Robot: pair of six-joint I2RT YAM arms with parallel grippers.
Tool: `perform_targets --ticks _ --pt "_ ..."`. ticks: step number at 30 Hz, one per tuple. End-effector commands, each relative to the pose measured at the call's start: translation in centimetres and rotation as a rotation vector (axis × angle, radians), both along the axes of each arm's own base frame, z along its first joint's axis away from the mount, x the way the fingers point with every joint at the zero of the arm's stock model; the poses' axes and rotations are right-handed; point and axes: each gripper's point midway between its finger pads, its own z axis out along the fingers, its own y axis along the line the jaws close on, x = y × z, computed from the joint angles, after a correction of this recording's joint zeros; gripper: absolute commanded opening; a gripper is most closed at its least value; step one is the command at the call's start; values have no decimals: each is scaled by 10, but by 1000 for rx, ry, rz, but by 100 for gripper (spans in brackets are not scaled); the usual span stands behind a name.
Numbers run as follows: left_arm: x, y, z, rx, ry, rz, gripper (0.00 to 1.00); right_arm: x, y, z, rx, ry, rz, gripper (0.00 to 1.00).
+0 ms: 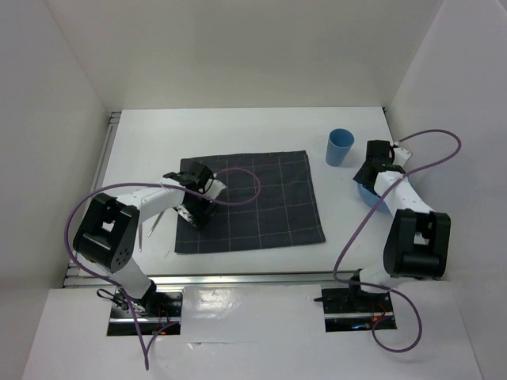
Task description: Set the dinner table for one person
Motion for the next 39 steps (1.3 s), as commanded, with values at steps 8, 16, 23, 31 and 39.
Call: perform_targets --ticks 8,16,23,31,39 --pt "15 -6 20 -18 -61 12 88 41 6 -38 -16 45 275 90" --pt "14 -8 19 -33 -54 7 88 31 10 -79 45 140 248 79" --pt "14 -8 19 -46 -50 13 88 27 11 -63 47 92 215 22" --pt "35 -12 26 -44 -121 -23 89 8 15 -29 41 52 151 0" --pt "49 -18 11 -31 -96 -32 89 4 50 16 -70 11 204 0"
